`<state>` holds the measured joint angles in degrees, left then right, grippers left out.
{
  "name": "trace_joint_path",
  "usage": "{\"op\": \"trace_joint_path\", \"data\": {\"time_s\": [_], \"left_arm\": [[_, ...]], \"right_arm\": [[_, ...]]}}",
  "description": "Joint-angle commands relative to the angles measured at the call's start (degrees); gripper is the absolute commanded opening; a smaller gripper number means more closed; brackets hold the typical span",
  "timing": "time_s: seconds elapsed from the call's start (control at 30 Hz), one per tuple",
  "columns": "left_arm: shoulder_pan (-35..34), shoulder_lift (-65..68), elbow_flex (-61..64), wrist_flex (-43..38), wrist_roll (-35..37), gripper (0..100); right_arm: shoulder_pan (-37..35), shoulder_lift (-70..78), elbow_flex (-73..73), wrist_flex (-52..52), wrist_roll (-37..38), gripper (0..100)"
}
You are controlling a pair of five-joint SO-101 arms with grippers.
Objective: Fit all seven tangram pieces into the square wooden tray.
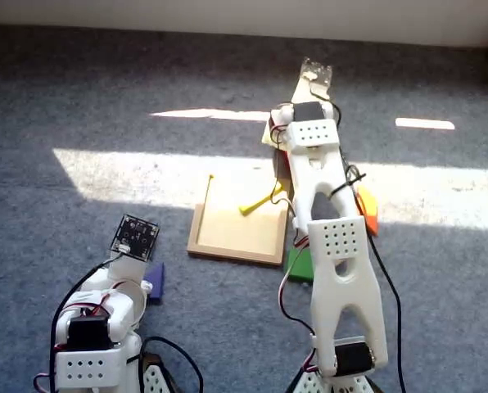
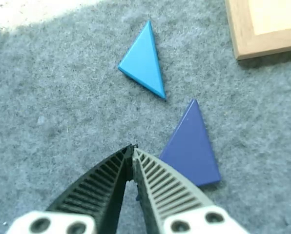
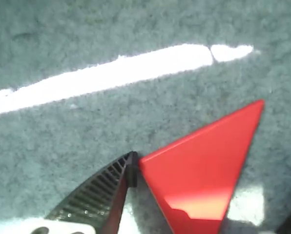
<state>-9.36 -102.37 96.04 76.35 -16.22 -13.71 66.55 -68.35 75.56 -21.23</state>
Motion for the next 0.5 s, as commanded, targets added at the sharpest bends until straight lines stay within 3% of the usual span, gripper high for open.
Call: {"op": "trace_joint_path", "data": {"time_s": [0.0,0.13,0.23,0.47], "left_arm": [[-0.57,-1.63,1.19,0.26,-0.53,1],[-0.57,-1.63,1.19,0.26,-0.53,1],[-0.57,-1.63,1.19,0.26,-0.53,1],[-0.57,-1.63,1.19,0.26,-0.53,1]], "right_arm": [[0.4,-1.01,-3.03,0.4,-0.18,38.4],[0.4,-1.01,-3.12,0.4,-0.18,27.5],[0.48,-1.01,-3.12,0.84,0.18,26.9],[1.01,-1.71,-3.47,6.55,9.23,26.7]]}}
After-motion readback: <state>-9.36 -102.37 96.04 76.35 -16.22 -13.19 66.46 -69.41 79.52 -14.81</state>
